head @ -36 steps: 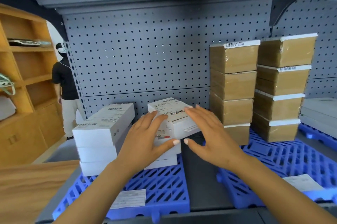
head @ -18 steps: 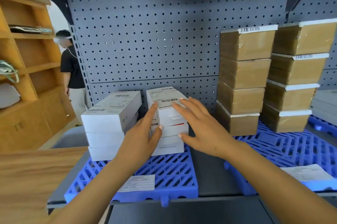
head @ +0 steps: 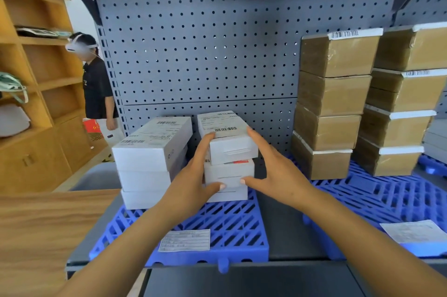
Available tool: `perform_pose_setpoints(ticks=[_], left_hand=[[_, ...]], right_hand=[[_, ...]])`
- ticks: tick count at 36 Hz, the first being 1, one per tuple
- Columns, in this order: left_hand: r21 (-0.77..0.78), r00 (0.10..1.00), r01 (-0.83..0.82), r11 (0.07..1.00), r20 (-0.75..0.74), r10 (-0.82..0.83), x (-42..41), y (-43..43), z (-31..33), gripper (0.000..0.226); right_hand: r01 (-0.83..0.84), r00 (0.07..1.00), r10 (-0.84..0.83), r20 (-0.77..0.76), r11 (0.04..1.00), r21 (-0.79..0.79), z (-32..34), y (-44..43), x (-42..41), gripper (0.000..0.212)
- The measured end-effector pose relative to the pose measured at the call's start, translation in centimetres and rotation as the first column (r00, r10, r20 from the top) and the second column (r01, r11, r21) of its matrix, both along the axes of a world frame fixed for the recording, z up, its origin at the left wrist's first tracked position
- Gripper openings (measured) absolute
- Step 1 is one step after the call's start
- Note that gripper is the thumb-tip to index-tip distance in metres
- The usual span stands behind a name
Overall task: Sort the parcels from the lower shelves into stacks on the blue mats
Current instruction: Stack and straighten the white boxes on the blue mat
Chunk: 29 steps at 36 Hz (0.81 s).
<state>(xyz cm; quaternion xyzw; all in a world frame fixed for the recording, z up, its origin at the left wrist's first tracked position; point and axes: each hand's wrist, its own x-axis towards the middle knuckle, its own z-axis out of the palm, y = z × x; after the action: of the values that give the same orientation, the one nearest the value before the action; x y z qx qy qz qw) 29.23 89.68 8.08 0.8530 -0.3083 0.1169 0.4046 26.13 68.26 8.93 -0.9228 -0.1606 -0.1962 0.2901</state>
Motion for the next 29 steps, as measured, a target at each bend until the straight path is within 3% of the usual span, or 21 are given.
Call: perform_pose_setpoints(ticks=[17,29], left_hand=[[-0.126,0.998,0.014,0.992,-0.063,-0.022,0.25,-0.21,-0.35,0.102],[-0.067,0.998,0.031,0.997,-0.044,-0.034,0.95,-0.21,-0.46,0.101]], right_hand=[[-0.032,0.999,0.031,-0.008,0.998,-0.045,0.24,0.78,-0.15,0.113],[0.007,1.000,-0.006,0.012,0.997,-0.071,-0.38,0.84,0.55,0.112]])
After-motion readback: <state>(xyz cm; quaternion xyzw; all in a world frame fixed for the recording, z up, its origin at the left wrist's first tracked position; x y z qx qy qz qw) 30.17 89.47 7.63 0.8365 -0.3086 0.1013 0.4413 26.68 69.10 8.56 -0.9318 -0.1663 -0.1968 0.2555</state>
